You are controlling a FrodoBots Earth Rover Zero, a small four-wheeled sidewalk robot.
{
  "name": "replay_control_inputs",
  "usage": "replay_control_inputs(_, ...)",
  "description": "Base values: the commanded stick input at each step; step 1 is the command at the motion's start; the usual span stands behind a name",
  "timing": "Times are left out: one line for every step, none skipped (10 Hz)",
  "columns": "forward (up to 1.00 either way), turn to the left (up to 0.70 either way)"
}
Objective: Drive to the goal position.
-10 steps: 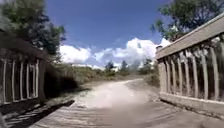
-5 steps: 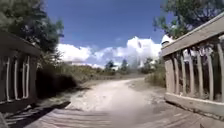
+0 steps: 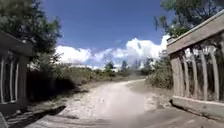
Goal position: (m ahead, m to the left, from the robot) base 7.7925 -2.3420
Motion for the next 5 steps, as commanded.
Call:
replay_control_inputs(0.45,0.02)
replay_control_inputs(0.45,0.02)
replay_control_inputs(0.45,0.02)
replay_control_inputs(0.45,0.02)
replay_control_inputs(0.45,0.02)
